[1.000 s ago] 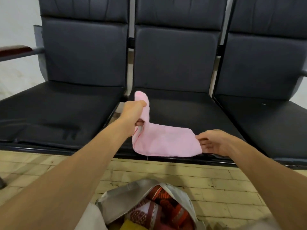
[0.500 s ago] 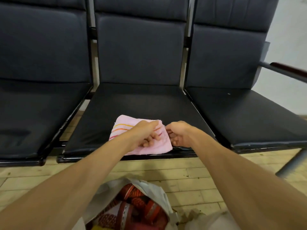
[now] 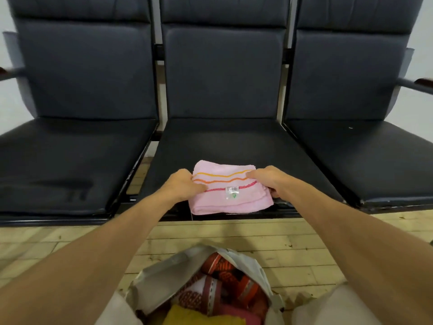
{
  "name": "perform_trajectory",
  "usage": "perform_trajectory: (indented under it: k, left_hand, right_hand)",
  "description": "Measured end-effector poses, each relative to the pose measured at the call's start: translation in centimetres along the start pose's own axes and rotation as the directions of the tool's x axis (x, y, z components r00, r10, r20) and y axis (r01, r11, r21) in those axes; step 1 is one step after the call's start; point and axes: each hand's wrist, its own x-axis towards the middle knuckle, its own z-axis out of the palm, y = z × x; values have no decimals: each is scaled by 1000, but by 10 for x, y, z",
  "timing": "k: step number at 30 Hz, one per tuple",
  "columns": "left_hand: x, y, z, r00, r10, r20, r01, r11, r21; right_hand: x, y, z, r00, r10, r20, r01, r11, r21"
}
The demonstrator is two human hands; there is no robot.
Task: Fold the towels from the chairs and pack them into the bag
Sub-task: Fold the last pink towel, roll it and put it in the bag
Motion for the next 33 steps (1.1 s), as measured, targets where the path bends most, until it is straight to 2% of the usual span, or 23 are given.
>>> perform_trajectory:
  k: [4,6,8,11,13,15,17,19,21,23,24,25,27,30,31,33]
  left_hand:
    - [-15,-3,-5,997,55,46,-47,986,-163]
    - [-24,-4,-7,985,106,136,-84,984,-160]
    - [-32,-6,-10,958,155,241,-128,984,-124]
    - [-40,-10,-20,933,171,316,-175,984,-17]
    - [-46,-11,-31,928,158,337,-170,985,8]
    - [-53,-11,-41,932,160,324,-193,979,73]
    - [-62,-7,-46,935,187,301,-236,963,134]
    - [-72,2,-44,945,238,226,-251,967,31]
    - [-81,18,-37,955,292,52,-282,949,-140]
    - [-89,30,-28,924,365,-110,-380,905,-189]
    - [-92,33,-23,901,409,-142,-429,886,-176]
    - [-95,34,-20,882,452,-135,-468,873,-137]
    - [-98,30,-19,861,508,-33,-509,861,-15]
    - [-105,26,-23,874,421,243,-470,860,199]
    - [-108,26,-23,872,374,317,-453,861,232]
    - [-111,23,-20,865,297,405,-410,883,230]
  right_hand:
    - [-6,-12,3,998,-58,5,56,986,158]
    - [-11,-16,5,998,-60,26,51,966,252]
    - [-17,-14,4,997,-30,76,9,965,264]
    - [-30,-10,4,994,1,114,-23,981,194]
    - [-38,-9,2,996,-84,40,81,994,73]
    - [-46,-10,1,970,-241,-23,236,962,-138]
    - [-54,-12,-3,930,-365,-36,338,890,-305]
    - [-62,-12,-4,889,-458,-2,414,806,-422]
    - [-72,-13,-3,851,-525,37,465,718,-518]
    - [-83,-15,0,811,-581,70,511,645,-568]
    - [-91,-16,2,789,-605,104,537,598,-594]
    - [-98,-17,3,764,-627,151,565,538,-625]
    - [-112,-18,6,699,-665,263,621,382,-684]
    - [-127,-16,7,600,-701,386,669,176,-722]
    - [-129,-14,5,588,-705,398,673,153,-724]
    - [-130,-8,0,598,-699,391,676,178,-715]
